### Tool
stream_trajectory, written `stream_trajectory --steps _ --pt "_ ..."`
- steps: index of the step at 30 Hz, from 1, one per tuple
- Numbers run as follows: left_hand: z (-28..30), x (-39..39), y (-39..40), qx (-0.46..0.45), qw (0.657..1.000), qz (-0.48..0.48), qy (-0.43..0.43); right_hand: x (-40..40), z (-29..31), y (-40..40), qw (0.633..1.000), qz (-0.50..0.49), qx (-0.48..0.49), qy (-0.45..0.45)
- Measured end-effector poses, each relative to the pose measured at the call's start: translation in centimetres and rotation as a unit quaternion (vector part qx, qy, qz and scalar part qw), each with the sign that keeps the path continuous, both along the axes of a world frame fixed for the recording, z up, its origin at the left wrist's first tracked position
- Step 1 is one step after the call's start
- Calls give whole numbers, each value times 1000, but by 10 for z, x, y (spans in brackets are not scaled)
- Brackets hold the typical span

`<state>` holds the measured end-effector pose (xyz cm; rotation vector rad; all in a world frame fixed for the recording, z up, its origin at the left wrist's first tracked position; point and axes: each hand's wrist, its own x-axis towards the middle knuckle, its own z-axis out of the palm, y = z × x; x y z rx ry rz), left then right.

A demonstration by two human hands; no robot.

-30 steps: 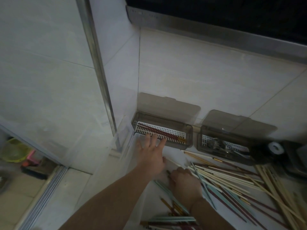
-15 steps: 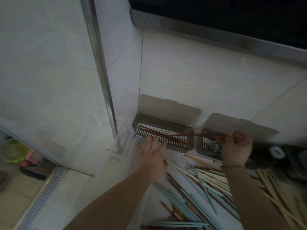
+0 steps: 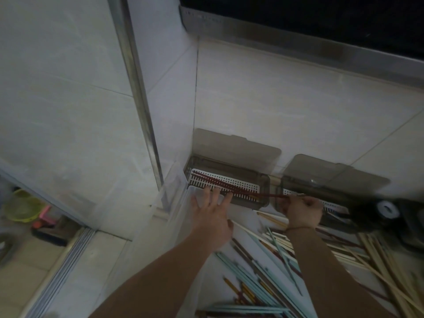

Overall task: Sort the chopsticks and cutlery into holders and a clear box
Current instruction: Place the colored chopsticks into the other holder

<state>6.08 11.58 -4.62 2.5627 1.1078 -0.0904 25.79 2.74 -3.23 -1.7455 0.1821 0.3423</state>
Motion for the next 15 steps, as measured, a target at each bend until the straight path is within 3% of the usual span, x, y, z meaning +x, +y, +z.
stream_trajectory --steps 6,13,15 --pt "0 -1 1 20 1000 -2 -4 -24 -7 9 993 86 -8 82" --pt "-1 0 1 13 1000 -1 -5 -26 4 0 967 205 -145 -44" --pt "-3 0 1 11 1000 -1 -4 -28 4 -11 942 237 -180 -154"
